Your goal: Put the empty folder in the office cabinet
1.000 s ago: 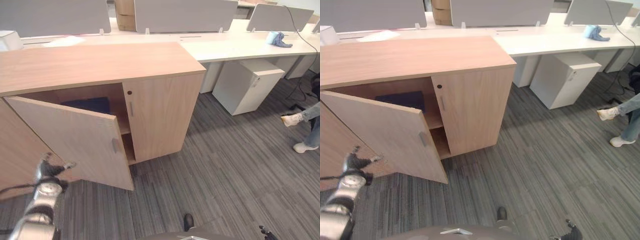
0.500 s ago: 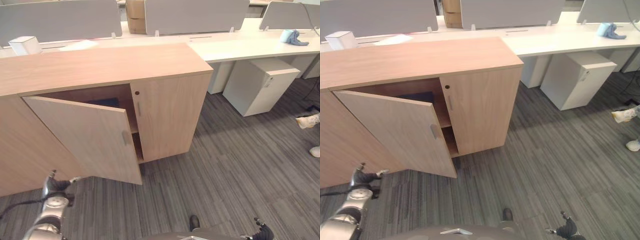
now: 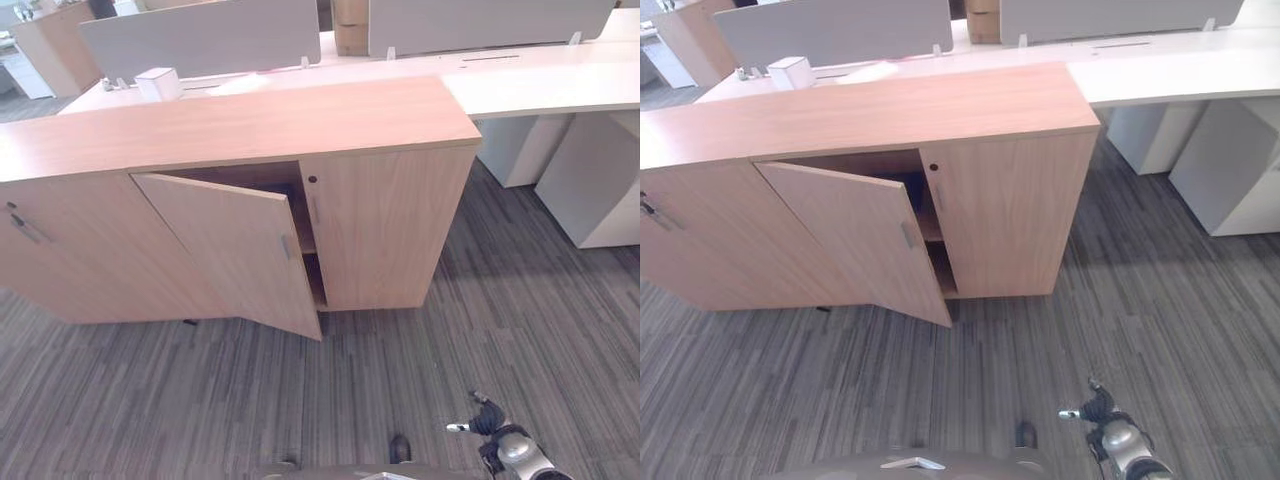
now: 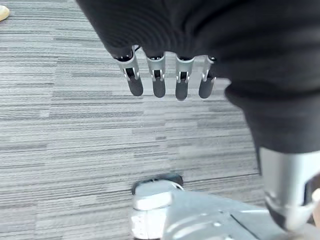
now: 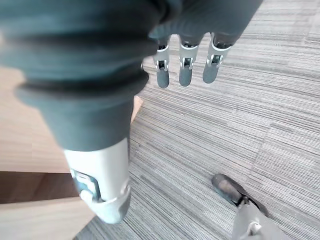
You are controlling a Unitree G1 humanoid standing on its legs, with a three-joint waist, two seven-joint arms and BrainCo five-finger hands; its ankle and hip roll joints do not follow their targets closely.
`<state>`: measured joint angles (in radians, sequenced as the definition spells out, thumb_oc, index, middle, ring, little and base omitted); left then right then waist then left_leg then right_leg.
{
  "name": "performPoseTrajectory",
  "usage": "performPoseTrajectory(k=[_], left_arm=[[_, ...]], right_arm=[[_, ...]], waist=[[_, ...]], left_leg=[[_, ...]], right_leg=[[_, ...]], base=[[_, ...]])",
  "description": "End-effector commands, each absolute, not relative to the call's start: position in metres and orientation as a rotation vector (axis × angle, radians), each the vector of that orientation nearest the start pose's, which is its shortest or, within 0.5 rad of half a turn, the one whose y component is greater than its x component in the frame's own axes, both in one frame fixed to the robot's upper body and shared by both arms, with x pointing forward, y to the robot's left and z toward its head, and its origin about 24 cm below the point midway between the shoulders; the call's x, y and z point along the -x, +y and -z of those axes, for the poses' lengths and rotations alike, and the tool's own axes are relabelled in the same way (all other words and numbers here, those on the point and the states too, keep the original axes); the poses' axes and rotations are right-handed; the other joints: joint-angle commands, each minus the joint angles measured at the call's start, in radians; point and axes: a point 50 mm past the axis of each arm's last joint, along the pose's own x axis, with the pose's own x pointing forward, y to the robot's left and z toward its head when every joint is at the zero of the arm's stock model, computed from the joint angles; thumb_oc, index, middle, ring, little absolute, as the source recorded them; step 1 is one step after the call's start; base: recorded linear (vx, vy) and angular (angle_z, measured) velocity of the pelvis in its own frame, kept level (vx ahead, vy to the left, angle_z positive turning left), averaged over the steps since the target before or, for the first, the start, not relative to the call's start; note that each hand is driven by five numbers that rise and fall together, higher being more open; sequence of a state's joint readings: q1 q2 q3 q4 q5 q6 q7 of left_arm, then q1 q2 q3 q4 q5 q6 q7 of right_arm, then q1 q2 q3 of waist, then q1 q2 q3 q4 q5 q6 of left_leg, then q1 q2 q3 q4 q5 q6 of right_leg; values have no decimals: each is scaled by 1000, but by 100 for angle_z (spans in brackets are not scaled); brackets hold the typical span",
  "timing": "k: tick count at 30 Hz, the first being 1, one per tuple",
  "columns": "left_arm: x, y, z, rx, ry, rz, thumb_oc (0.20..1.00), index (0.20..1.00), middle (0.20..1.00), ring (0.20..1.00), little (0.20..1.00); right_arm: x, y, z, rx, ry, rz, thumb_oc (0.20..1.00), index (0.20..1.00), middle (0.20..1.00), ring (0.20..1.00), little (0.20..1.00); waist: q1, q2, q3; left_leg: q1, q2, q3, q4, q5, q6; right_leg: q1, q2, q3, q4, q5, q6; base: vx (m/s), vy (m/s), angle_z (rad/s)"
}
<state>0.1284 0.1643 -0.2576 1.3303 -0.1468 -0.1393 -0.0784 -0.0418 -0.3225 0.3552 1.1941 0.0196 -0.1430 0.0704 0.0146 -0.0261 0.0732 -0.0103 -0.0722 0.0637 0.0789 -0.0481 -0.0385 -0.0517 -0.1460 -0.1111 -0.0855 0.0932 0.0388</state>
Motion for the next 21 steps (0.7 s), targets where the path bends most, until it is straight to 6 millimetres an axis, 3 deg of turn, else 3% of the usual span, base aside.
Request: performPoseTrajectory(k=[1,7,17,21], left_arm=[[-60,215,169,-188,1238,94,1000,1000,1000,1000,1000],[-52,218,170,-191,1274,87,1000,1000,1000,1000,1000],[-40,223,172,-184,1341,61,1000,1000,1000,1000,1000],[-27,217,175,-138,1414,68,1000,1000,1000,1000,1000]], right_arm=[[-101,-232,156,433,1128,-233,1000,1000,1000,1000,1000],[-92,-220,162,394,1167,-246,1000,1000,1000,1000,1000],[-89,-205,166,389,1190,-290,1000,1000,1000,1000,1000],[-77,-203,170,395,1263,-314,1000,1000,1000,1000,1000]], waist=[[-33,-2,-21],[-19,-8,-54],[6,-19,-66],[10,-17,-85]], left_leg=[[12,54,13,-49,42,-8],[61,63,1,-157,74,-6],[88,69,-6,-166,66,-4],[102,70,-11,-166,55,-2]], right_leg=[[83,79,-9,15,-55,41],[97,92,-22,13,-60,44],[125,85,-37,15,-66,47],[139,84,-41,11,-74,47]], base=[[56,-8,-15],[61,7,-11],[51,8,9],[66,10,4]])
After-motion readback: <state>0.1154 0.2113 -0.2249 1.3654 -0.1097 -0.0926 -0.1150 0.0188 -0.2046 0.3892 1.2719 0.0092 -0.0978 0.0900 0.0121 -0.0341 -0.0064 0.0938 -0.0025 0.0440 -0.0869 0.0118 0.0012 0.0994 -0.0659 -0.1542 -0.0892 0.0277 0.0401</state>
